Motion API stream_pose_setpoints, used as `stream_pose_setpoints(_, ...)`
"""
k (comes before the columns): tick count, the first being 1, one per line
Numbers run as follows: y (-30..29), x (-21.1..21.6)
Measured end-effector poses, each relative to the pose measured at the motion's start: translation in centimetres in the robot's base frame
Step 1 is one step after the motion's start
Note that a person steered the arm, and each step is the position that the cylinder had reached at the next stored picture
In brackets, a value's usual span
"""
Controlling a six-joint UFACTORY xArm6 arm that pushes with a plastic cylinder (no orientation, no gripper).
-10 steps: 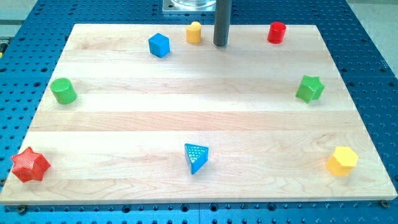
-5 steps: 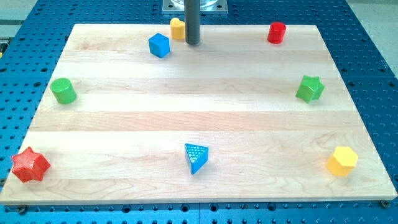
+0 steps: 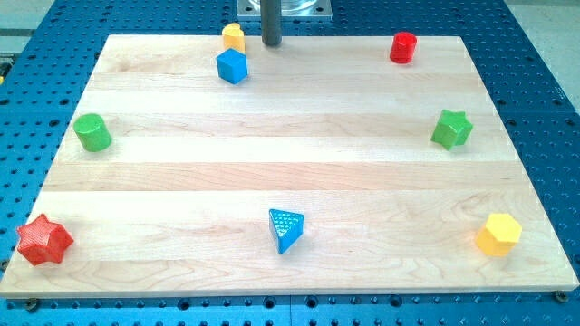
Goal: Push the yellow heart to the top left side of the board
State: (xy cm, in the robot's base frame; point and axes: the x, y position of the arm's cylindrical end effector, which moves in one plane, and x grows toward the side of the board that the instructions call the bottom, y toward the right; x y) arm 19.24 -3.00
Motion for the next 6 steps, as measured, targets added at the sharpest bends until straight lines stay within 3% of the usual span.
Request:
stream_pose_setpoints(4,-15.3,0.4)
stream_pose_setpoints(5,-10.0,1.8)
stream_pose_setpoints(6,-10.8,3.2)
